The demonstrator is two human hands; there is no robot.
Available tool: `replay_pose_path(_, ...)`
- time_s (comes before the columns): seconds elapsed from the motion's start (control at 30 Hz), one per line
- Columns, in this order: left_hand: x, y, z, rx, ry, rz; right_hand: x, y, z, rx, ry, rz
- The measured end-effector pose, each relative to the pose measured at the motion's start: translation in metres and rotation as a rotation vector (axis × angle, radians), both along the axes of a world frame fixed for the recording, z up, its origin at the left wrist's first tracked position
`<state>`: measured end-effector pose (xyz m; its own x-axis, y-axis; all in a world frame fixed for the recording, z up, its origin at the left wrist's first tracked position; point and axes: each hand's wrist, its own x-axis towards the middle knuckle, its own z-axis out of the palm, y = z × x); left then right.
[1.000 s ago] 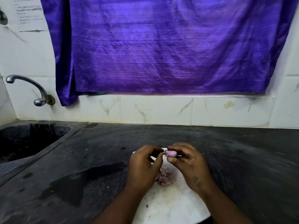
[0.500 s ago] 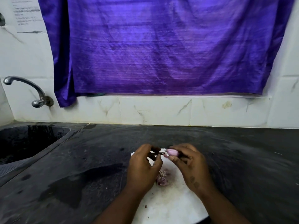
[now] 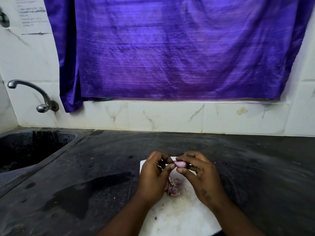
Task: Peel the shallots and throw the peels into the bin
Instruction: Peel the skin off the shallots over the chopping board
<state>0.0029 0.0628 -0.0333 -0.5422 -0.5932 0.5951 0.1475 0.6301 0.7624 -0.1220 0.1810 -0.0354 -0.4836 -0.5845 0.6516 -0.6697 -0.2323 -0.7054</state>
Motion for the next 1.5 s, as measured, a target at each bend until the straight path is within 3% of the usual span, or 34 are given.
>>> replay_pose_path(0.2, 0.002, 0.002, -0.003, -0.143, -0.089, -0.050, 0.000, 0.000, 0.000, 0.036, 0.131, -0.127)
replay_pose_path(0.3, 0.002, 0.014, -0.003, -0.094, -0.140, -0.152, -0.011, 0.002, 0.003, -0.024, 0.049, -0.236)
replay_pose_path(0.4, 0.001, 0.004, 0.000, -0.156, -0.056, 0.053, -0.007, 0.002, 0.004, -0.087, -0.107, -0.084)
replay_pose_path(0.5, 0.003, -0.002, 0.001, -0.176, -0.060, 0.115, -0.001, -0.001, 0.003, -0.087, -0.164, -0.009)
replay_pose_path(1.0, 0.004, 0.001, 0.003, -0.136, 0.014, 0.053, 0.002, 0.000, 0.003, 0.018, -0.113, 0.074)
replay_pose_path(1.23, 0.005, 0.006, 0.005, -0.202, -0.076, -0.068, -0.003, 0.001, 0.001, 0.007, 0.022, -0.085)
replay_pose_path(1.33, 0.007, 0.013, 0.006, -0.182, -0.124, -0.127, -0.016, 0.001, 0.002, -0.098, -0.114, -0.148)
replay_pose_path(1.5, 0.003, -0.005, 0.000, -0.128, -0.048, 0.102, -0.002, -0.005, 0.001, -0.124, -0.362, 0.110)
